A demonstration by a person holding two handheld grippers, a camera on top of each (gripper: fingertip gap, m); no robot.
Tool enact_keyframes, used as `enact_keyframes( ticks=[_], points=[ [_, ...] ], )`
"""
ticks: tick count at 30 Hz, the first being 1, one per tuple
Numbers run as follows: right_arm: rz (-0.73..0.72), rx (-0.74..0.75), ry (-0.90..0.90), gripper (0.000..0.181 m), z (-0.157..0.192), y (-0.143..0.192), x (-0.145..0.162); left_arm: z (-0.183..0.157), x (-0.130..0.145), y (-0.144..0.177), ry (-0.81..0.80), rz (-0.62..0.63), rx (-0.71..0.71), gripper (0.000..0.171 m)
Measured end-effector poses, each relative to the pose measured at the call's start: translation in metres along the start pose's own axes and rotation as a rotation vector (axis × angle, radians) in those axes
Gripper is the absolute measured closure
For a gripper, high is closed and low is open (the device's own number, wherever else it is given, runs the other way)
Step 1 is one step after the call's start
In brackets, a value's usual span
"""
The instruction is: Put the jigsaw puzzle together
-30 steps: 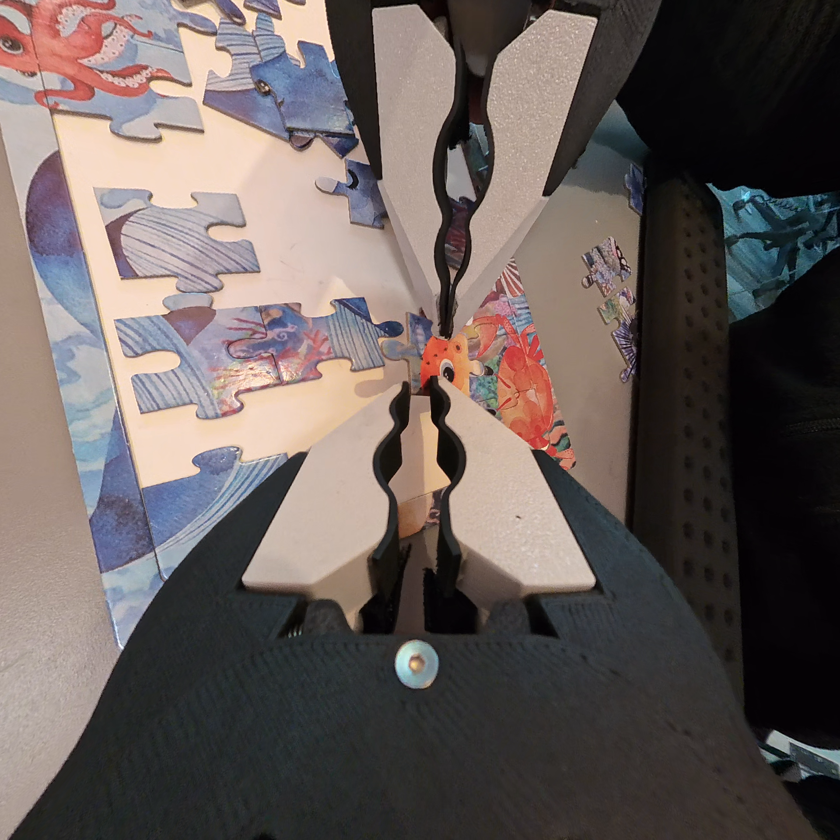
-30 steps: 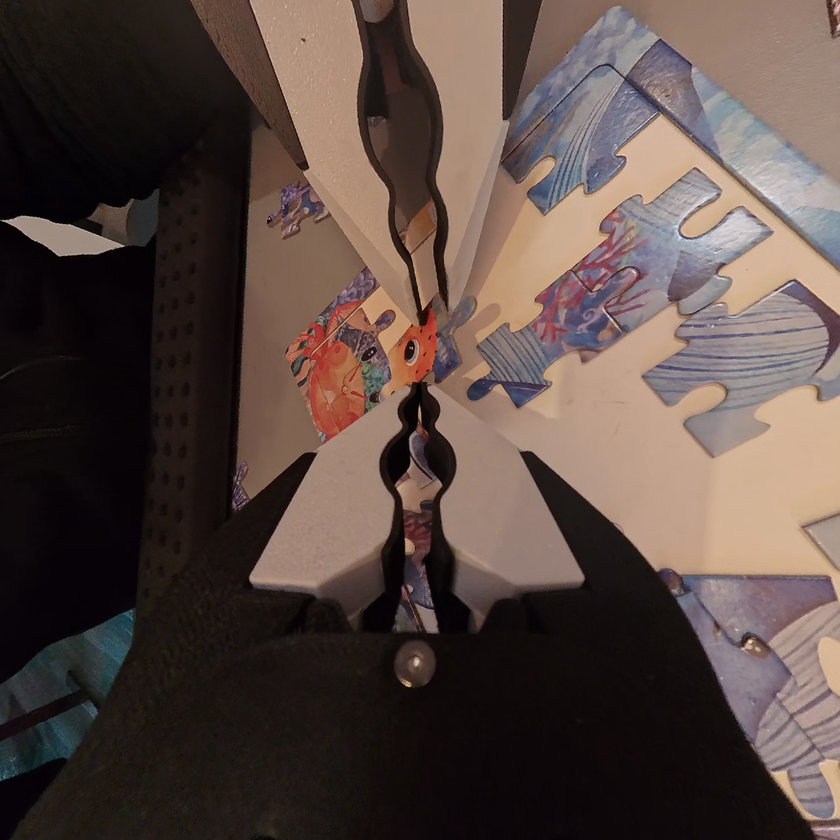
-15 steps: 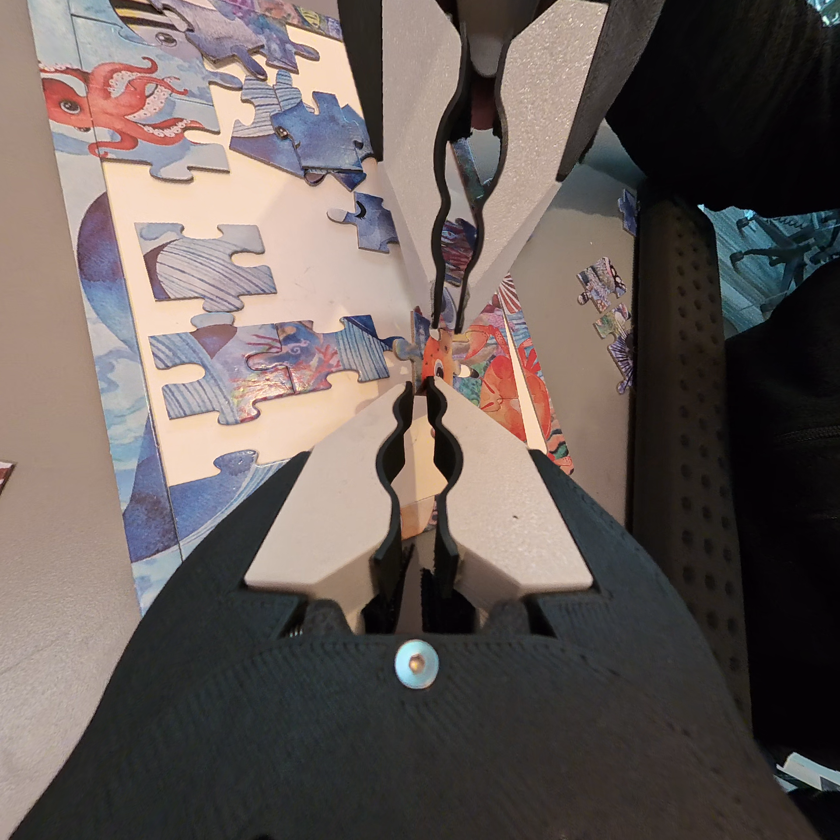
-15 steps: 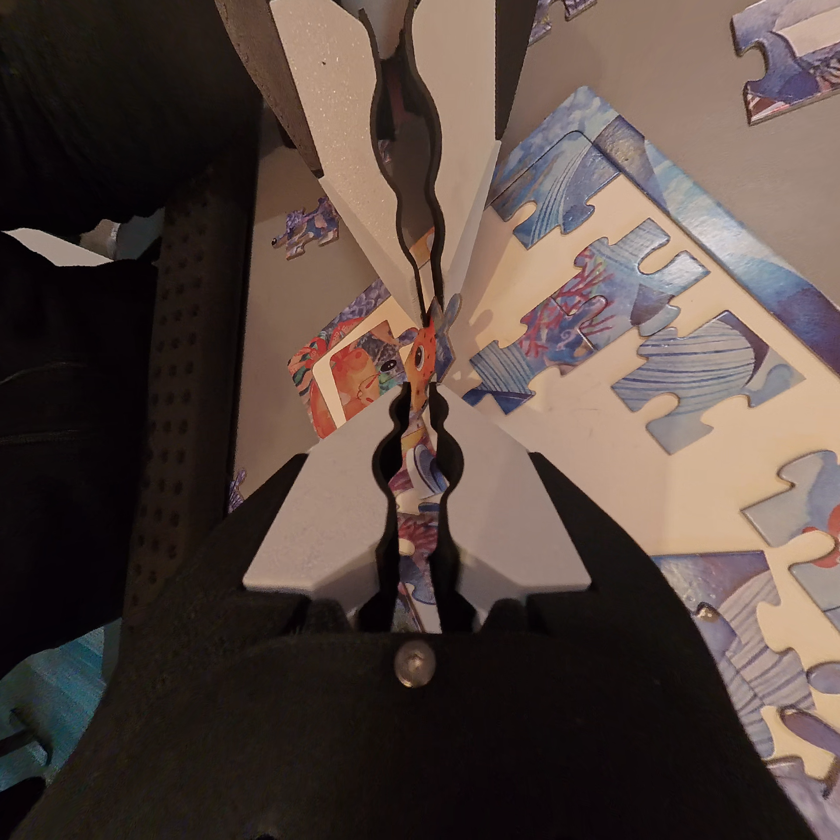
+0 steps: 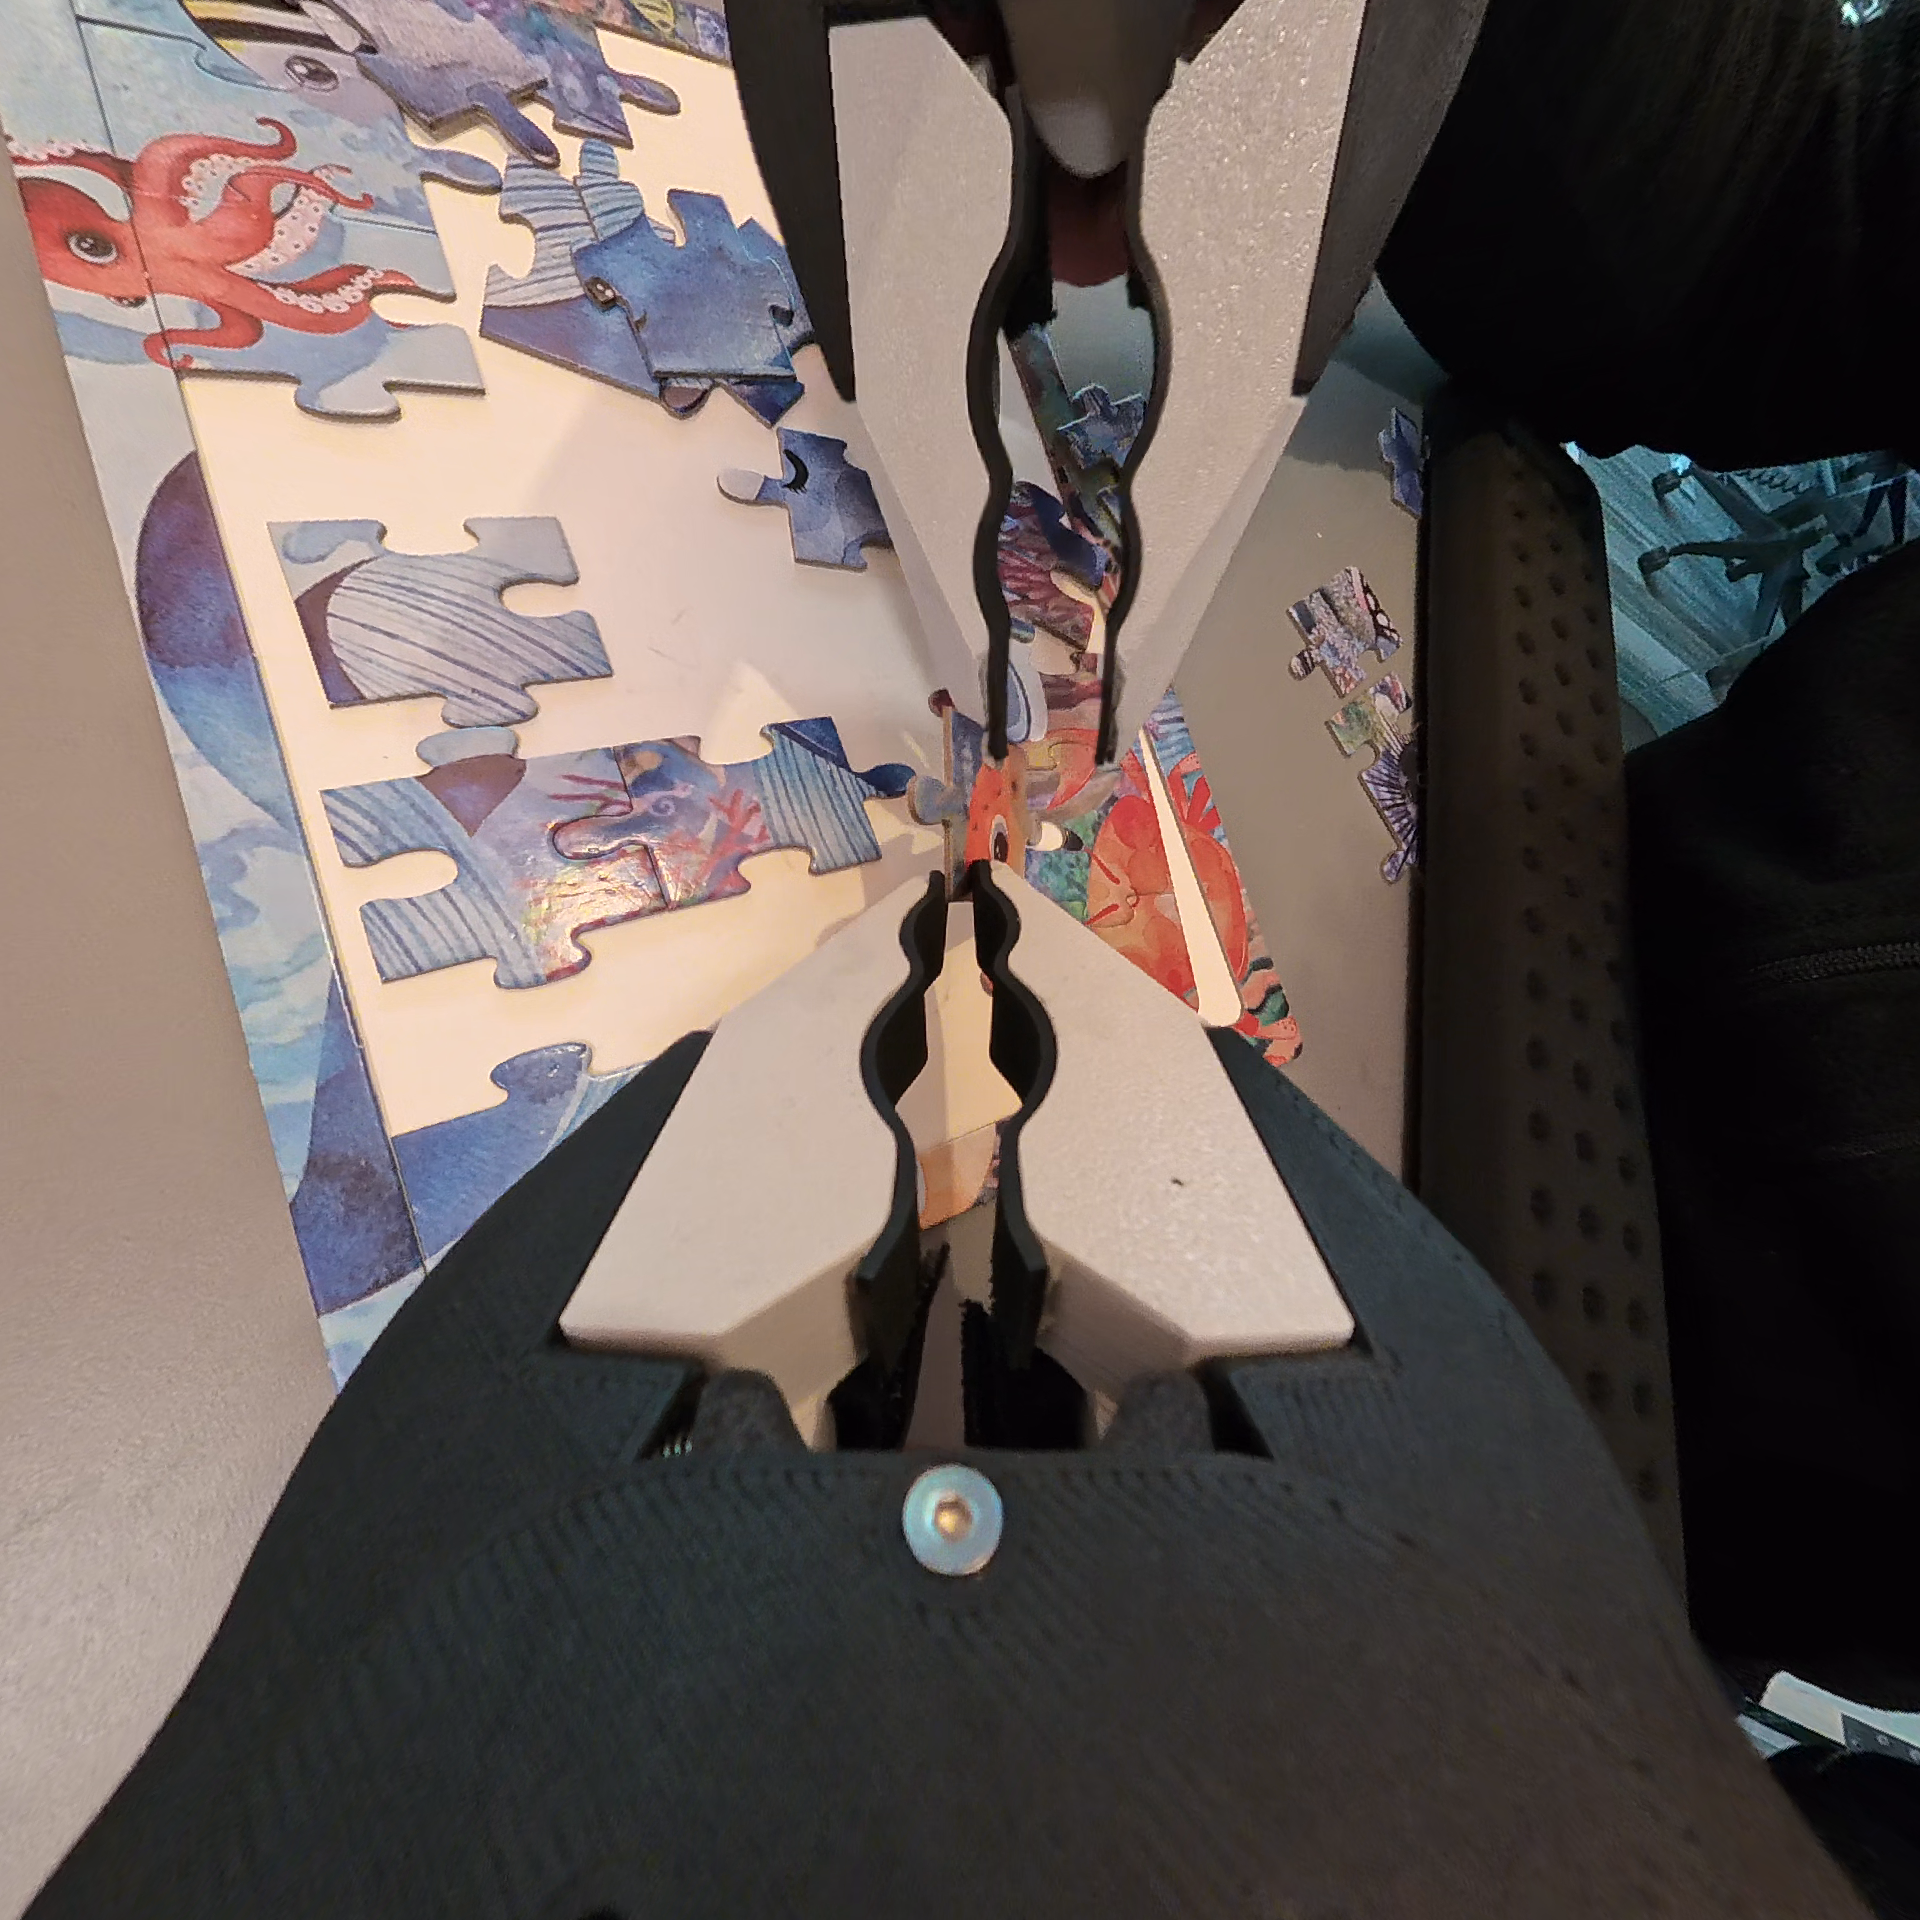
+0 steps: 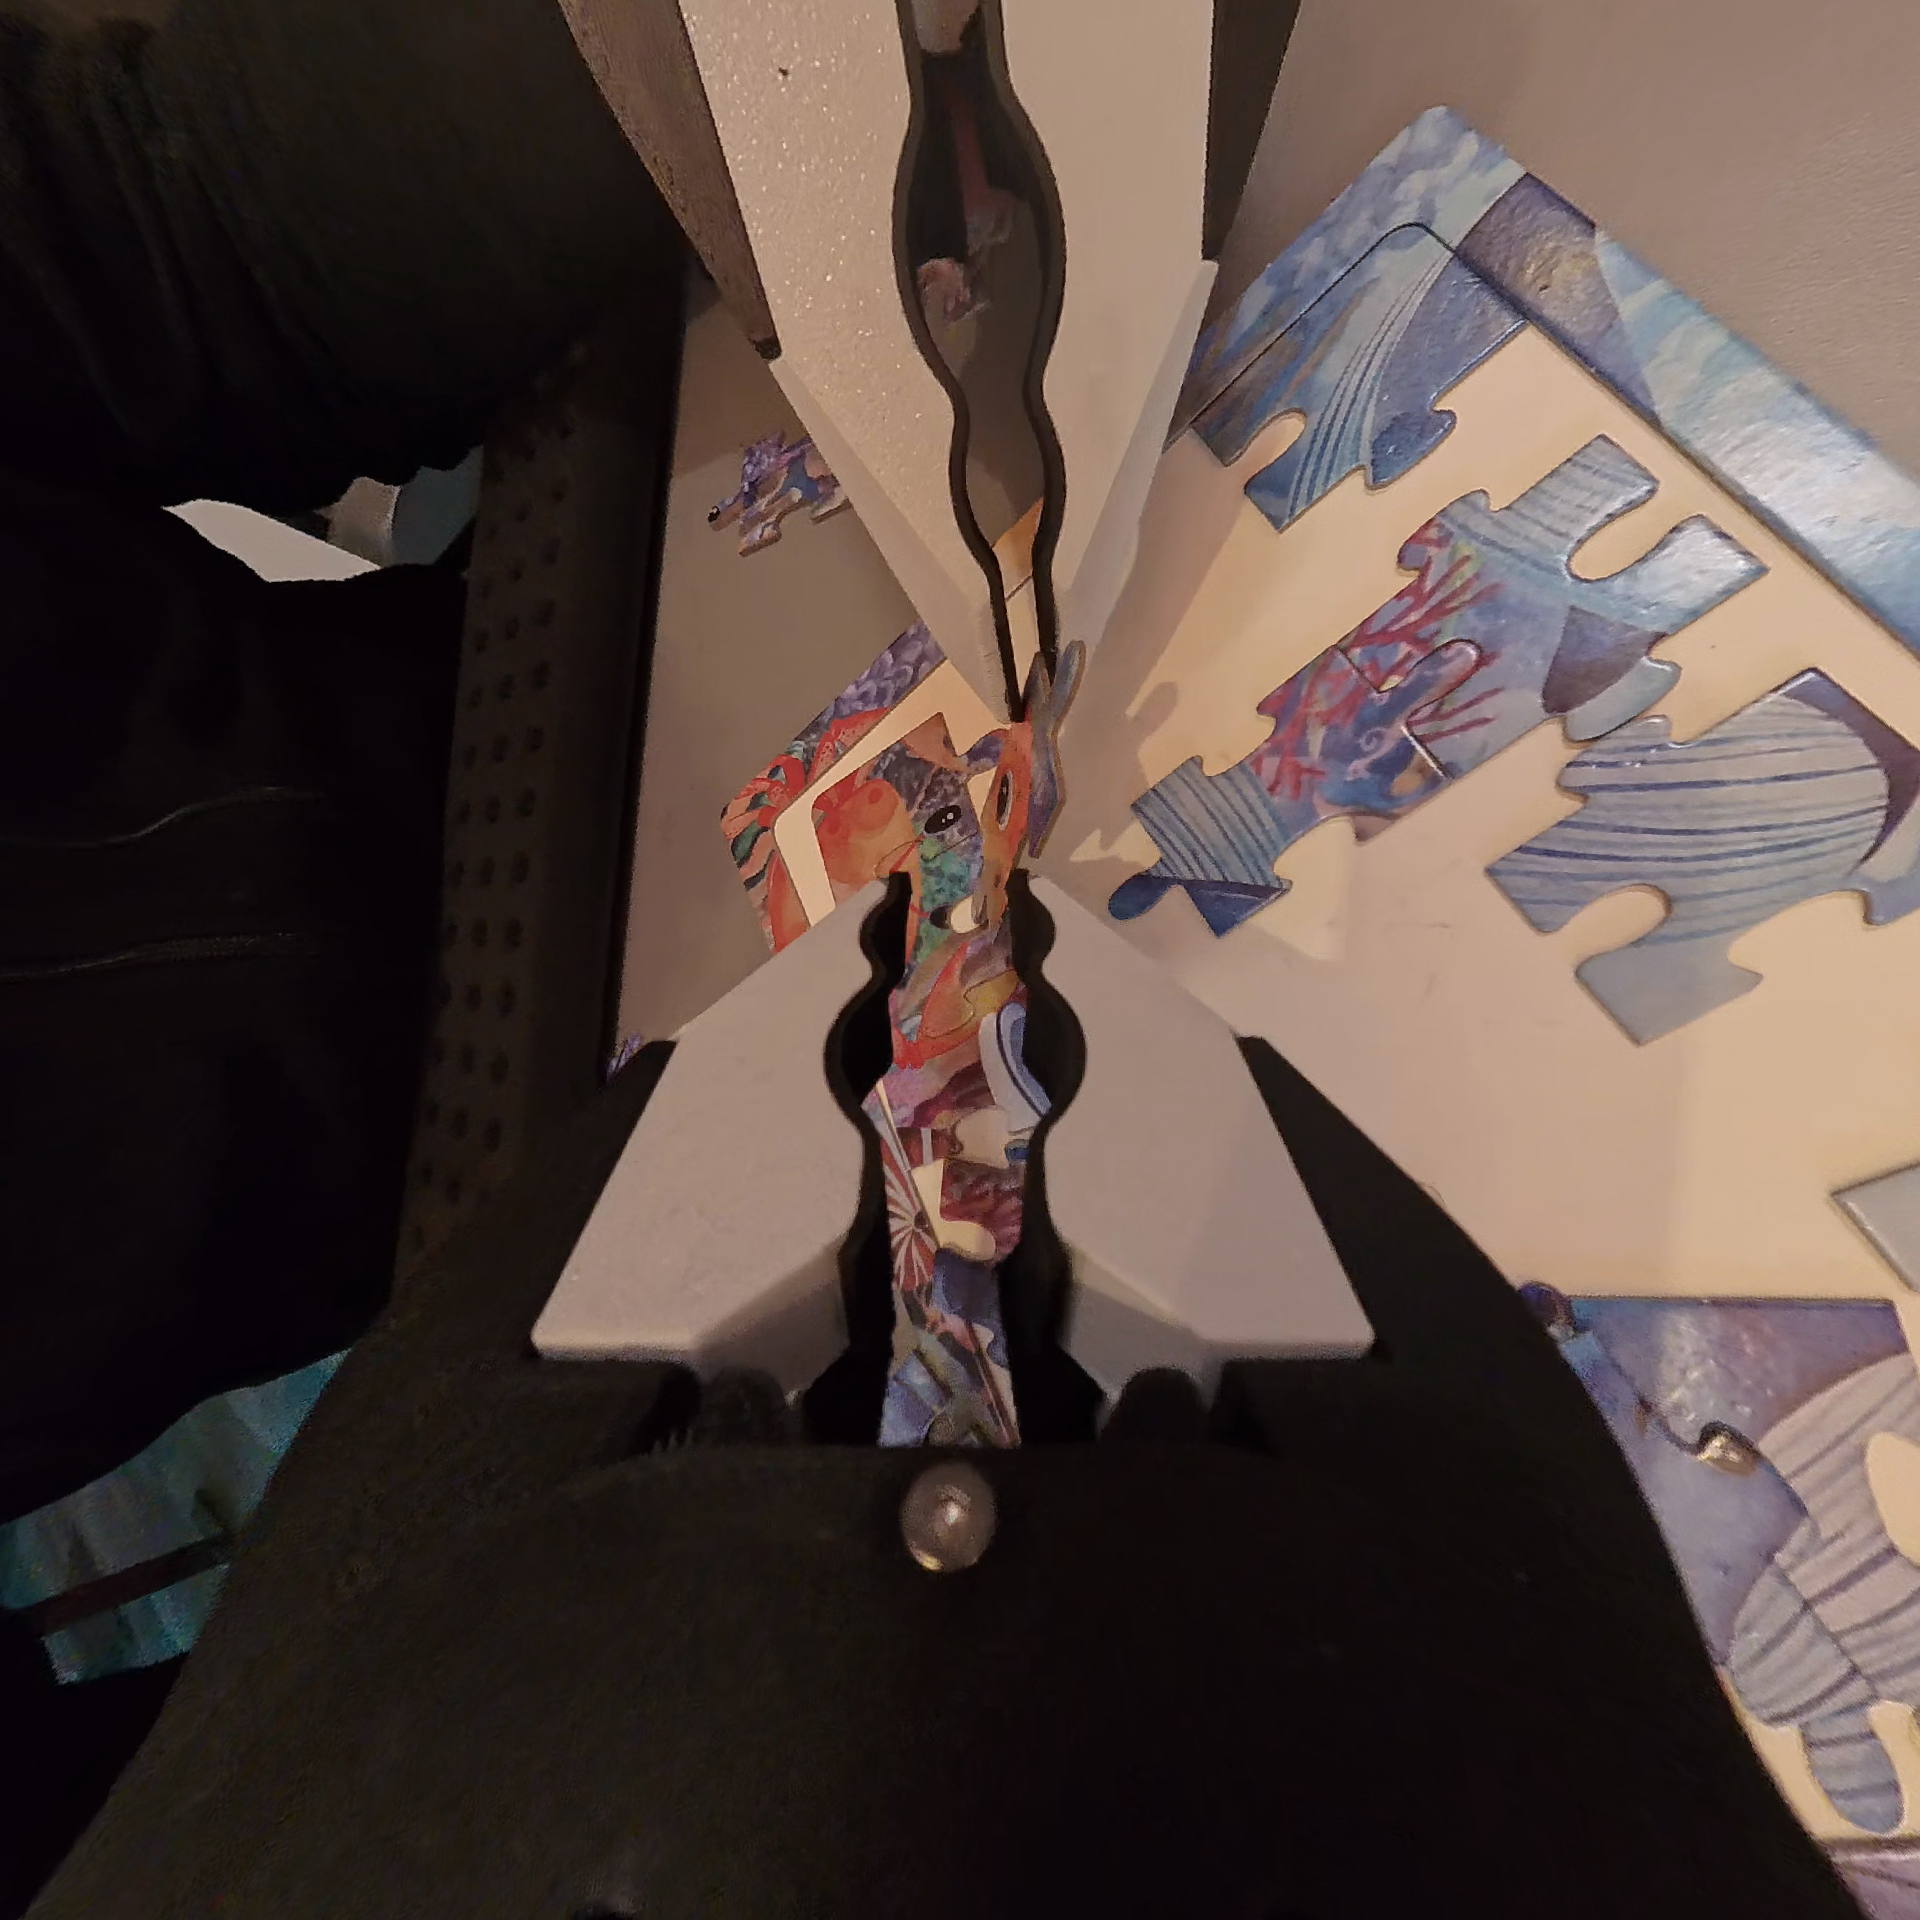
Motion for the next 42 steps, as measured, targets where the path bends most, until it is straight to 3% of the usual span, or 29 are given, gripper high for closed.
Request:
enact_keyframes(
  ticks=[5, 17, 26, 33, 42],
  points=[
    [0.016, 0.029, -0.002, 0.161, -0.004, 0.004, 0.002, 0.003, 0.002, 0.002, 0.013, -0.009, -0.007, 0.168],
    [0.139, -0.101, 0.073, 0.154, 0.016, -0.022, 0.012, 0.003, 0.0, 0.018, 0.007, -0.06, -0.05, 0.171],
    [0.091, -0.065, 0.072, 0.152, 0.013, -0.023, 0.007, 0.003, 0.001, 0.02, 0.009, -0.065, -0.056, 0.171],
    [0.149, -0.151, 0.13, 0.154, 0.028, -0.031, 0.012, 0.003, 0.001, 0.02, 0.009, -0.067, -0.057, 0.171],
    [0.087, -0.099, 0.088, 0.148, 0.021, -0.031, 0.004, 0.002, 0.001, 0.02, 0.008, -0.067, -0.061, 0.171]
  ],
)
Point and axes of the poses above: each gripper's, where its closed fingertips meet, y back along the fingers, x out of its underside, z = x × y across the jaws, the point moved 8 cm from there along y, back along the fingers, and after that the axes turned 14 degrees about x, right-handed, at the moved point
